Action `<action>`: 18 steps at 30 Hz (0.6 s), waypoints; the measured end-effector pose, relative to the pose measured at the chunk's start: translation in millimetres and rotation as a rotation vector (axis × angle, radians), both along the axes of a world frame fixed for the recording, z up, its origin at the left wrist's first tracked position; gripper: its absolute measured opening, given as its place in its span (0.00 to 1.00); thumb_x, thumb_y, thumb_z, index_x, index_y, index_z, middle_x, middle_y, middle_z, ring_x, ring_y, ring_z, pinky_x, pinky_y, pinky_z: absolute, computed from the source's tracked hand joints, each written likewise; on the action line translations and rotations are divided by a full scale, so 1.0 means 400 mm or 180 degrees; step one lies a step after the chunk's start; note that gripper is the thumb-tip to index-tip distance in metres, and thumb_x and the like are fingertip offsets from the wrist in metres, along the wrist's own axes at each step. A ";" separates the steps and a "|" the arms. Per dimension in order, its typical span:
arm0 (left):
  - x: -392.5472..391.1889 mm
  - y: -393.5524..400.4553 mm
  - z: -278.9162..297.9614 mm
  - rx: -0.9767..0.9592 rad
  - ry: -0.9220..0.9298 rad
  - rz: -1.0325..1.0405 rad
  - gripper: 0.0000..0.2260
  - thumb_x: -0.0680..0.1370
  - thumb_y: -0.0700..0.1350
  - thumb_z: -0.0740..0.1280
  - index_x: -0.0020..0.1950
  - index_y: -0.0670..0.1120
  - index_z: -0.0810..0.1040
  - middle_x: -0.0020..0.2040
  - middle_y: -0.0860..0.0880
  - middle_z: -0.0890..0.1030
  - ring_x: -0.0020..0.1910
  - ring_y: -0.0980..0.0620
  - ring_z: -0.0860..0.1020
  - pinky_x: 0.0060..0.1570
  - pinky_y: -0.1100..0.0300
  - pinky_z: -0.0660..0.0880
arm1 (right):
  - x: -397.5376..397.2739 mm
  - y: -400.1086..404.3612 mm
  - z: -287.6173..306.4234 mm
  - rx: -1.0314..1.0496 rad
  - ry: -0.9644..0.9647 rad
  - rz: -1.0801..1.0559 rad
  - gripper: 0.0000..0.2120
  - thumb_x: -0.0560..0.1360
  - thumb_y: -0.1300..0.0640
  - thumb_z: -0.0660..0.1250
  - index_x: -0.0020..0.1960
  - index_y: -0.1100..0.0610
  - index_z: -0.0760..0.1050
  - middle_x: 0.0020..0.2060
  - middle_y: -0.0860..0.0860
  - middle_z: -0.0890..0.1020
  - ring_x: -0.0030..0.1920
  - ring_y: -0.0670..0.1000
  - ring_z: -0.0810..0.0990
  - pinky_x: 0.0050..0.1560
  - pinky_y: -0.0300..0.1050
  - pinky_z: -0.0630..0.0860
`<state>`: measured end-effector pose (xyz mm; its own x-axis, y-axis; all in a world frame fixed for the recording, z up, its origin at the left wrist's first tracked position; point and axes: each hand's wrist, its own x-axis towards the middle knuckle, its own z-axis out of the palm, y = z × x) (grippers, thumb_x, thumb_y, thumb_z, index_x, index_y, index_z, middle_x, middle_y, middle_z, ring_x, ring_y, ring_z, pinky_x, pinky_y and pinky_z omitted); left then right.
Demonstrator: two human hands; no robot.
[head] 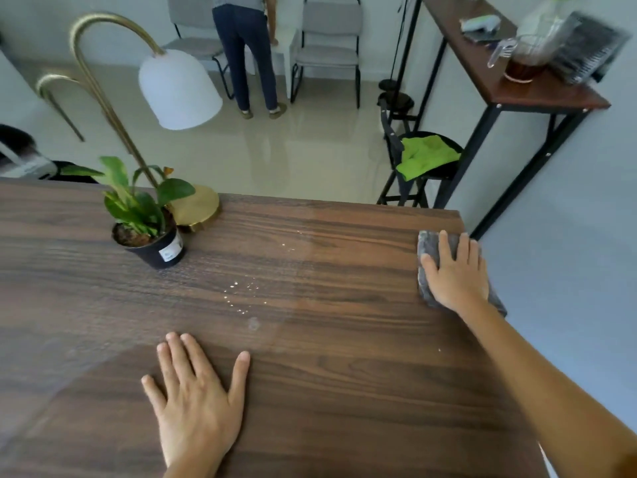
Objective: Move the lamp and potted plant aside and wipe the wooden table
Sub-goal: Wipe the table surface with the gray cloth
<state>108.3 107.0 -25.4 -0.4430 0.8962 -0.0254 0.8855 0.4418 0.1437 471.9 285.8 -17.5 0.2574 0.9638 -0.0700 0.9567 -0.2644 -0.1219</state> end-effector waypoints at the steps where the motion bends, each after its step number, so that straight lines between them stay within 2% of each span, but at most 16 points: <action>1: 0.000 -0.001 0.003 -0.0054 0.0013 -0.0002 0.44 0.73 0.69 0.45 0.74 0.35 0.57 0.76 0.36 0.59 0.76 0.40 0.55 0.68 0.34 0.56 | -0.033 0.080 0.007 -0.0106 0.0091 -0.0135 0.32 0.81 0.40 0.44 0.79 0.53 0.46 0.78 0.62 0.48 0.77 0.62 0.45 0.76 0.60 0.45; 3: -0.004 -0.001 0.006 -0.0128 0.0014 0.0012 0.44 0.73 0.70 0.43 0.75 0.36 0.54 0.77 0.38 0.57 0.77 0.42 0.53 0.70 0.36 0.54 | -0.156 0.183 0.015 -0.0275 0.0197 -0.0141 0.32 0.81 0.40 0.43 0.79 0.53 0.43 0.78 0.62 0.44 0.78 0.62 0.42 0.76 0.61 0.42; 5: -0.008 -0.004 0.010 -0.0198 -0.0019 0.0029 0.44 0.73 0.69 0.41 0.76 0.36 0.52 0.77 0.38 0.55 0.77 0.42 0.51 0.71 0.37 0.53 | -0.331 0.186 0.014 -0.0334 0.0276 0.0291 0.31 0.81 0.39 0.43 0.79 0.51 0.42 0.78 0.60 0.43 0.78 0.61 0.41 0.76 0.59 0.40; 9: -0.020 -0.009 0.032 -0.0101 -0.0440 -0.0023 0.43 0.71 0.68 0.34 0.77 0.40 0.47 0.79 0.42 0.46 0.77 0.47 0.42 0.74 0.41 0.45 | -0.578 -0.037 0.005 -0.0263 0.0335 0.1818 0.30 0.79 0.38 0.40 0.79 0.46 0.44 0.79 0.58 0.44 0.78 0.59 0.42 0.77 0.56 0.40; 12: -0.099 -0.007 0.067 0.0065 -0.0649 -0.0003 0.41 0.71 0.66 0.33 0.77 0.42 0.44 0.79 0.45 0.42 0.77 0.50 0.38 0.73 0.44 0.39 | -0.512 -0.233 0.008 -0.0267 0.0360 0.2828 0.30 0.77 0.34 0.33 0.78 0.40 0.42 0.79 0.51 0.41 0.78 0.53 0.38 0.76 0.51 0.39; 14: -0.190 -0.010 0.061 0.0114 -0.0356 0.0099 0.42 0.71 0.66 0.33 0.77 0.41 0.46 0.79 0.44 0.44 0.77 0.49 0.40 0.72 0.43 0.40 | -0.404 -0.244 0.003 -0.0169 0.0232 0.2769 0.29 0.77 0.33 0.31 0.77 0.36 0.40 0.78 0.47 0.39 0.78 0.51 0.37 0.76 0.49 0.39; 15: -0.232 -0.014 0.047 0.0111 -0.0190 0.0160 0.43 0.71 0.67 0.32 0.77 0.40 0.48 0.79 0.43 0.46 0.77 0.47 0.42 0.73 0.42 0.42 | -0.354 -0.205 0.000 -0.0164 0.0074 0.2497 0.29 0.76 0.33 0.30 0.76 0.36 0.38 0.78 0.47 0.39 0.78 0.51 0.37 0.76 0.49 0.39; 18: -0.294 -0.021 0.004 -0.0019 0.0031 0.0206 0.44 0.73 0.68 0.33 0.75 0.37 0.55 0.77 0.39 0.55 0.77 0.43 0.50 0.72 0.38 0.52 | -0.314 -0.003 0.004 -0.0113 -0.0058 0.1118 0.30 0.77 0.34 0.33 0.78 0.39 0.40 0.79 0.53 0.44 0.78 0.55 0.42 0.77 0.56 0.44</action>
<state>-9.1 98.6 -23.8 -0.5004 0.8654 -0.0260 0.8564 0.4991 0.1324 346.1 284.4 -15.7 -0.0879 0.9907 -0.1036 0.9919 0.0775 -0.1007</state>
